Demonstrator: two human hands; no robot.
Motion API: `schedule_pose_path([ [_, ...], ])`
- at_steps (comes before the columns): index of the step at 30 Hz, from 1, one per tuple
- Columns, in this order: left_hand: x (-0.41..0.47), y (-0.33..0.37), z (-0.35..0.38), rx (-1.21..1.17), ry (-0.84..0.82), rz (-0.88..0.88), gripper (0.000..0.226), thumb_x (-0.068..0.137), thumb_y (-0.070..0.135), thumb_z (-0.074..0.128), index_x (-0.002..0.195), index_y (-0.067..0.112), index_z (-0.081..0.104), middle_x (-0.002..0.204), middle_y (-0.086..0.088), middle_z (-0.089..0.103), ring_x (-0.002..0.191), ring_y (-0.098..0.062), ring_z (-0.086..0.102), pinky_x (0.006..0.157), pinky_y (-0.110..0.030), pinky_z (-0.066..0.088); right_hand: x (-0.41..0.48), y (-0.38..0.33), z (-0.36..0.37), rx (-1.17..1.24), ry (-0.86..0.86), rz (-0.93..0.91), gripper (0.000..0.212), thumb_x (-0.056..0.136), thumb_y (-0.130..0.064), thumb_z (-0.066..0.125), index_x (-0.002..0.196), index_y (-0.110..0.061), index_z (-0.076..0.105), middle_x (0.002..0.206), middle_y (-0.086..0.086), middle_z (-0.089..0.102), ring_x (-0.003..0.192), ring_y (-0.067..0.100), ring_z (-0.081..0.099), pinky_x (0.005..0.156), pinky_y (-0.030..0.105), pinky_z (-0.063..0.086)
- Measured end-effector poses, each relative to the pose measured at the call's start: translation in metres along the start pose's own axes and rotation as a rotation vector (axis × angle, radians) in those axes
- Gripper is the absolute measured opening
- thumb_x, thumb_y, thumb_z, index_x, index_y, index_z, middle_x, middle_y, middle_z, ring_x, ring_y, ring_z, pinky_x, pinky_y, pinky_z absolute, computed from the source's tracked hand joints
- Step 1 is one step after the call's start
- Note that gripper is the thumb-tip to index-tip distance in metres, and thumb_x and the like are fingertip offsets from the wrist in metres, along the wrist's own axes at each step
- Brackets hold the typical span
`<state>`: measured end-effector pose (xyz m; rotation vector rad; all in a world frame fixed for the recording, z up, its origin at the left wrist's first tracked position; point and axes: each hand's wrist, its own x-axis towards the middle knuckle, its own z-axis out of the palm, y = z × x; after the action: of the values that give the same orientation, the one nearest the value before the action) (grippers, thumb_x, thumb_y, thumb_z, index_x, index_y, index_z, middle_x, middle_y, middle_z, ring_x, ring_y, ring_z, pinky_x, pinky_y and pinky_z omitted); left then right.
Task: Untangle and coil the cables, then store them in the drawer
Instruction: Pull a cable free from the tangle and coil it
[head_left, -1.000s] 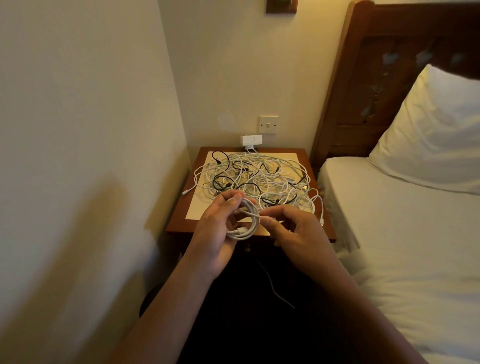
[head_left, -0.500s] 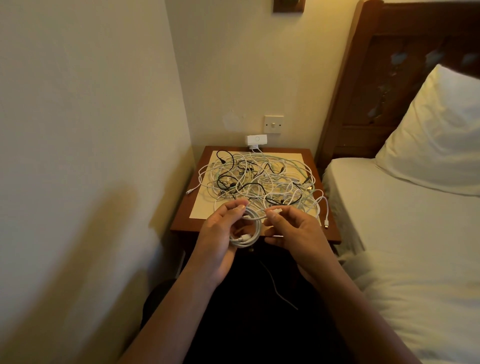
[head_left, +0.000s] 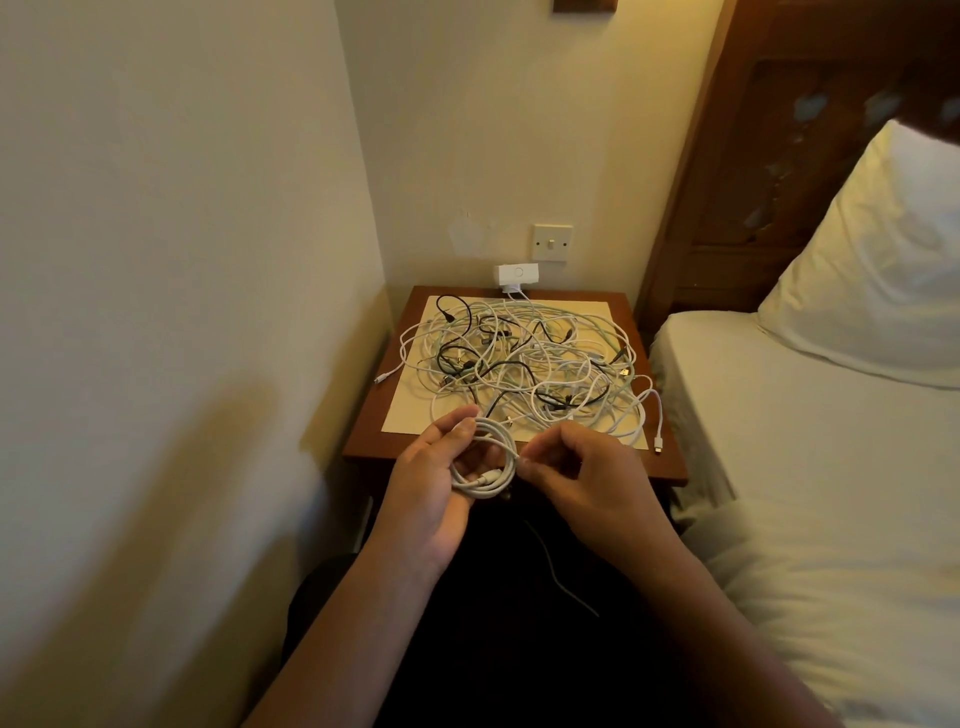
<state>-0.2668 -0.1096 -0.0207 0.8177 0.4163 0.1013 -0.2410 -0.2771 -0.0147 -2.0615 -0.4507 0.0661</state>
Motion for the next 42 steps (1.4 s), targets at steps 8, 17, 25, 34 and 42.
schedule_pose_path([
  [8,-0.008,-0.003,-0.007,0.267,-0.089,0.034,0.025,0.1,0.004,0.057,0.122,0.009,0.068,0.103,-0.014,0.076,0.091,-0.022,0.07,0.076,-0.036,0.06,0.003,0.002,-0.009,-0.096,0.113,-0.045,0.018,0.093,-0.014,0.074,0.107,-0.025,0.075,0.088,-0.014,0.072,0.08,0.004,0.067,0.071,0.025,0.059],
  [17,-0.004,-0.001,0.0,-0.008,-0.02,0.007,0.029,0.098,-0.003,0.055,0.125,0.001,0.064,0.093,-0.018,0.072,0.075,-0.019,0.07,0.074,-0.04,0.064,-0.004,-0.006,-0.004,-0.14,0.039,-0.049,0.018,0.088,-0.02,0.08,0.091,-0.032,0.068,0.084,-0.014,0.069,0.08,-0.001,0.065,0.067,0.016,0.054],
  [25,-0.01,0.0,-0.005,-0.009,-0.181,-0.097,0.041,0.094,0.002,0.057,0.135,-0.001,0.056,0.089,-0.013,0.067,0.077,-0.018,0.067,0.077,-0.039,0.063,0.005,0.009,-0.019,0.745,-0.28,0.391,0.052,0.073,-0.009,0.083,0.121,-0.014,0.066,0.104,0.008,0.075,0.087,0.015,0.071,0.072,0.029,0.055],
  [34,-0.011,0.007,-0.013,0.271,-0.226,-0.162,0.041,0.091,0.03,0.062,0.121,0.002,0.071,0.081,-0.01,0.069,0.073,-0.017,0.065,0.072,-0.029,0.051,0.008,0.022,-0.011,0.828,-0.265,0.422,0.034,0.074,-0.014,0.08,0.108,-0.013,0.076,0.105,0.011,0.076,0.09,0.019,0.072,0.081,0.033,0.054],
  [42,-0.009,-0.005,-0.013,-0.118,-0.209,-0.223,0.039,0.091,0.015,0.063,0.125,-0.005,0.064,0.109,-0.019,0.07,0.091,-0.022,0.064,0.087,-0.036,0.057,0.009,0.013,0.007,0.937,-0.134,0.392,0.034,0.077,-0.015,0.078,0.109,-0.006,0.07,0.1,0.012,0.077,0.088,0.021,0.075,0.077,0.03,0.06],
])
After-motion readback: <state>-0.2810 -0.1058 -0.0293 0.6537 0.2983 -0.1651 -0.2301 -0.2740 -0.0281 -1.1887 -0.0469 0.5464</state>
